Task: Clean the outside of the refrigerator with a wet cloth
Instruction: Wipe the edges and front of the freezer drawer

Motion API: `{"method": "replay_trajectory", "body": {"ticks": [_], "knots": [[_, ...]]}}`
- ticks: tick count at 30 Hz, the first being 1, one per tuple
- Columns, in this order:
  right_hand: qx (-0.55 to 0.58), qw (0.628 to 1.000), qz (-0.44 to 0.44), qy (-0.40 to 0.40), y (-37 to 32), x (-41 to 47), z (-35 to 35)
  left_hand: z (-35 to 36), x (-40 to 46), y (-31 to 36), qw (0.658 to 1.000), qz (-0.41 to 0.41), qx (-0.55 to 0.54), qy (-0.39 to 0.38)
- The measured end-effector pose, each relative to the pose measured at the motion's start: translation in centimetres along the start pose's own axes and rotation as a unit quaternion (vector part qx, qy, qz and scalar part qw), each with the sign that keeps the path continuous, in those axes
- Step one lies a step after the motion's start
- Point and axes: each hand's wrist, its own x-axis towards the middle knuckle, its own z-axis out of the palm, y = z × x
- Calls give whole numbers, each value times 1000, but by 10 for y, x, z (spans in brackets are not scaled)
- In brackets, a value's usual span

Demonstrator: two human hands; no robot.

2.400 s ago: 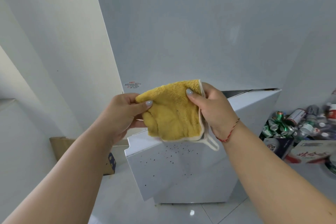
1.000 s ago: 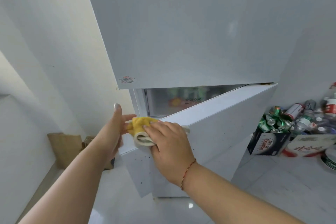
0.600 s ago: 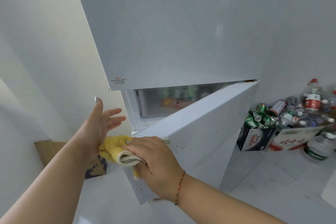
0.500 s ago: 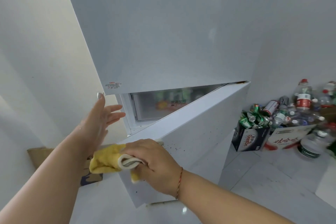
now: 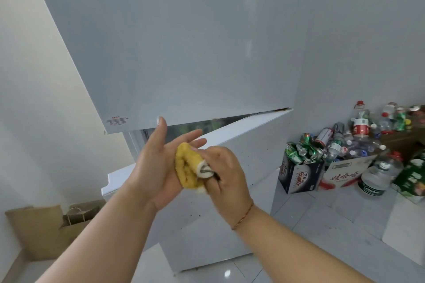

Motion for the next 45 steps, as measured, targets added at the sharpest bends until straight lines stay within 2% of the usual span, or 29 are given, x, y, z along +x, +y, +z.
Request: {"method": "replay_trajectory", "body": {"ticks": [2,3,4,6,8,10,11,13,15,20,22,28,34,38,42,43,45], "knots": [[-1,998,63,19,19,14,-23,0,6,2,1000,11,20,-17],[4,993,115,25,28,22,-34,-1,10,4,995,24,99,7],[-5,987,153,41,39,29,-44,-3,13,6,974,32,214,66],[-87,980,160,75,64,46,-60,-16,24,5,886,33,430,172],[-179,973,128,71,91,63,-67,-32,38,-4,784,17,597,171],[-252,965,76,23,117,77,-66,-39,53,-17,675,-19,722,152],[-282,959,39,-9,128,81,-65,-43,57,-21,655,-17,738,160],[-314,945,10,-93,151,87,-71,-52,66,-25,652,7,735,186],[-345,924,27,-163,171,92,-85,-60,68,-26,643,34,740,195],[-332,917,19,-221,195,96,-128,-77,78,-28,638,55,742,197],[-339,915,14,-218,208,95,-150,-80,80,-27,638,62,742,197],[-363,918,3,-162,238,94,-183,-88,87,-24,643,90,733,202],[-359,923,37,-131,243,86,-184,-97,97,-17,661,122,712,206],[-348,931,108,-5,232,83,-188,-101,99,-15,677,167,677,234],[-334,930,67,136,214,106,-186,-110,102,-12,690,218,654,220],[-333,930,57,144,215,113,-184,-112,103,-12,683,226,659,221],[-338,930,55,131,220,121,-180,-114,103,-15,640,241,692,231]]}}
